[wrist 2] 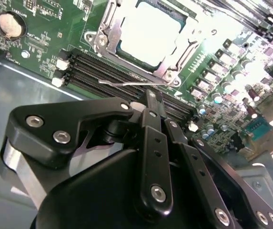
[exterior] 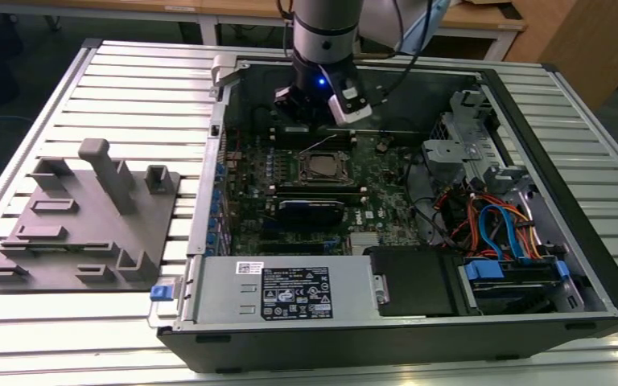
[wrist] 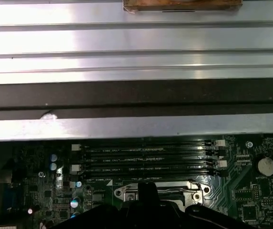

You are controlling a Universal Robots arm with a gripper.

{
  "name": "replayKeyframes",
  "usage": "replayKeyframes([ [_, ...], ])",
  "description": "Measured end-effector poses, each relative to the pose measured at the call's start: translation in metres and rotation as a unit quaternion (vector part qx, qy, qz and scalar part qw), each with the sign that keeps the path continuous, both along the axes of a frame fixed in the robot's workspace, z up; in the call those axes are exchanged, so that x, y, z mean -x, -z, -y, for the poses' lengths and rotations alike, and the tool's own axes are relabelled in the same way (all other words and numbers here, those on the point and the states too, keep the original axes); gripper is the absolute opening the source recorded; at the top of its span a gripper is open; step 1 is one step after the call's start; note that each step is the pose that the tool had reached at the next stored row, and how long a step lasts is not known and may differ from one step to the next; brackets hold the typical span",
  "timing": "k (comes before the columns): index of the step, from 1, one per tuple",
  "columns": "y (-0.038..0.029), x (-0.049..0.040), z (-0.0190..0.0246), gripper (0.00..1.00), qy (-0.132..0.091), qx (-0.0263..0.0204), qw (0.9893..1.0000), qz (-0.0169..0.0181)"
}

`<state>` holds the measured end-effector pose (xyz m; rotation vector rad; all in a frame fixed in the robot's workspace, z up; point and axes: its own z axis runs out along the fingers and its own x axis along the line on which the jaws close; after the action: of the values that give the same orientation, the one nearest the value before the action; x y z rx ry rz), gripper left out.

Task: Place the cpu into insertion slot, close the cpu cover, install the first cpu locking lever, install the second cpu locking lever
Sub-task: 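Install the first cpu locking lever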

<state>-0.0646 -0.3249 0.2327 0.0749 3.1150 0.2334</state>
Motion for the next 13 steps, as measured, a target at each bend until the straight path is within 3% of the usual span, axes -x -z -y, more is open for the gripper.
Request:
replayKeyframes([
  [13,0.0039,-0.0098,-0.0043,0.1,0.0,0.0029,1.0,0.0],
])
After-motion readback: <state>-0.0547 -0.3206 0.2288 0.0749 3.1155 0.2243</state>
